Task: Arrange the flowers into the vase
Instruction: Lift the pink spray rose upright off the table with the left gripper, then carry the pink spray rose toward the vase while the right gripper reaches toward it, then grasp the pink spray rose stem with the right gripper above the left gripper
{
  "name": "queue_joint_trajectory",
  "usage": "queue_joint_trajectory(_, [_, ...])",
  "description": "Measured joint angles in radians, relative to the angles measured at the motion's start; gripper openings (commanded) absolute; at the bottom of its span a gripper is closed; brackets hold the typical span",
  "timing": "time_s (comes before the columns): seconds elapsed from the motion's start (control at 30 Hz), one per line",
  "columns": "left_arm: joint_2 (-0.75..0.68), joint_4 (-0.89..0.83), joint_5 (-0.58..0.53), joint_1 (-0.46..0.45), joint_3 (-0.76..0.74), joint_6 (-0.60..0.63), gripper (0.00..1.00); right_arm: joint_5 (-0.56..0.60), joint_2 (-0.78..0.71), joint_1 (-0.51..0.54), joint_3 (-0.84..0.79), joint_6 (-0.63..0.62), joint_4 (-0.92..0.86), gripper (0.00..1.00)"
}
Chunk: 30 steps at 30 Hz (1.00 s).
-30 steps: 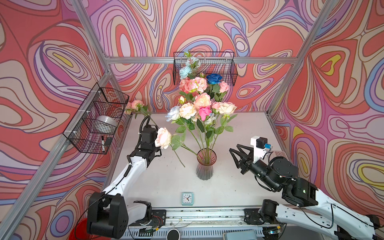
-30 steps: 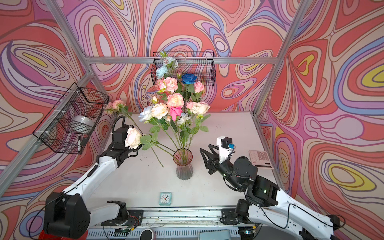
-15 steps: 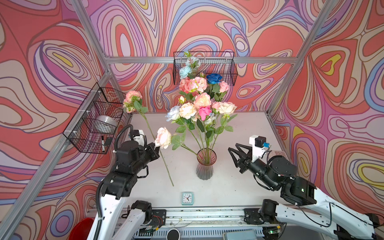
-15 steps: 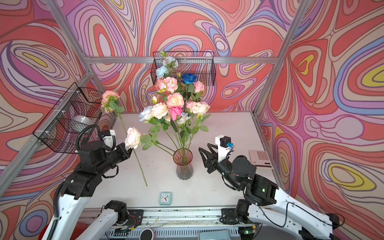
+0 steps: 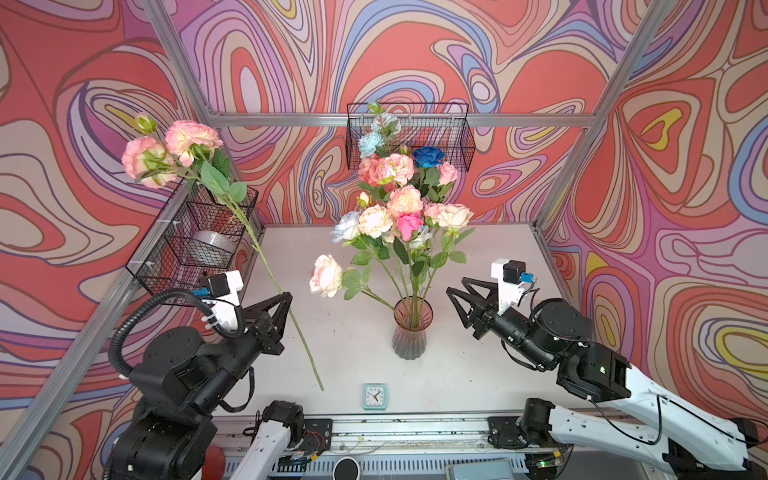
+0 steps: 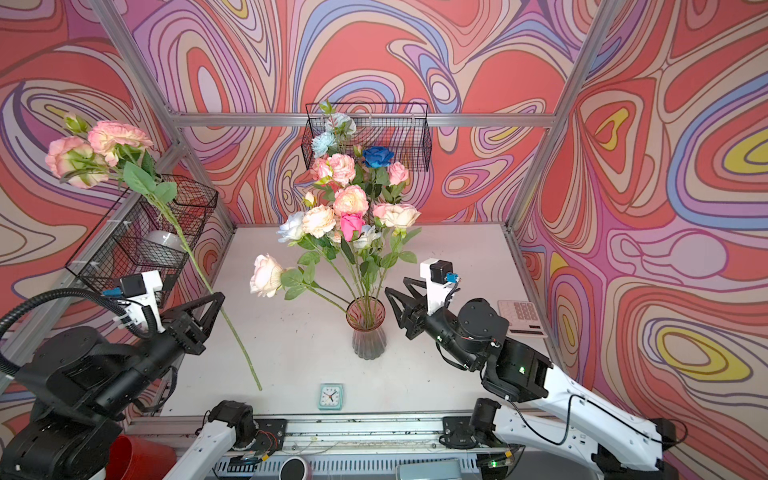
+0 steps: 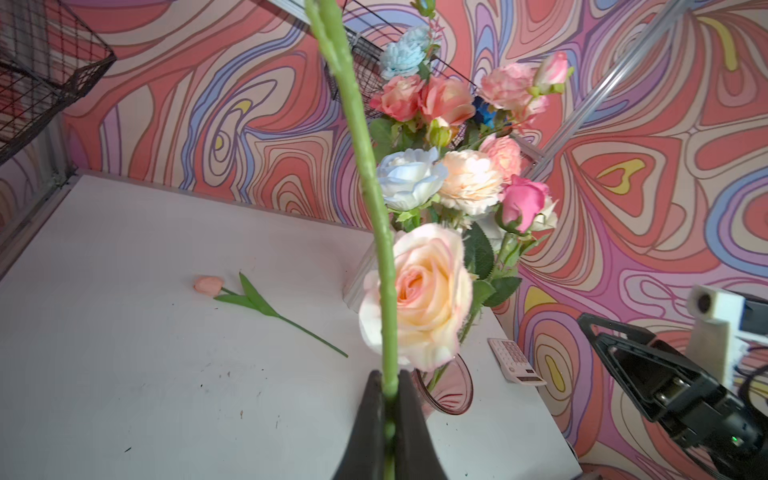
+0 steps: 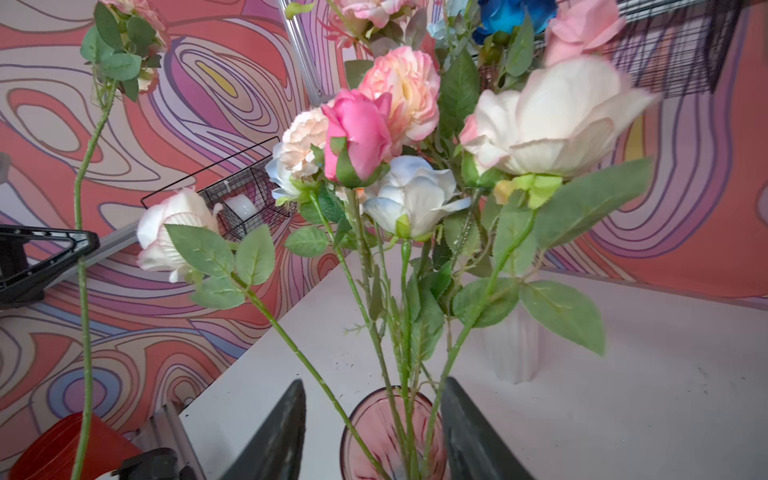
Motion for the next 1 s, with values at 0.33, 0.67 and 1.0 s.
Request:
queue_joint_trajectory(0.33, [0.011,0.239,0.383,0.000,-0.029,0.010,0.00,-0.325,0.290,0.000,0.333,-0.016,0.011,0.66])
queue_joint_trajectory(0.67, [0.069,0.518,0.715,-0.001,-0.128,-0.060,0.00,-0.630,0.632,0.000,0.819,-0.014,-0.034,0.73])
queue_joint_trajectory(1.0, [0.099,0.642,0.869,-0.001,-0.178,-0.101,0.00,-0.790,0.824,0.000,1.153,-0.015,-0.091,0.74])
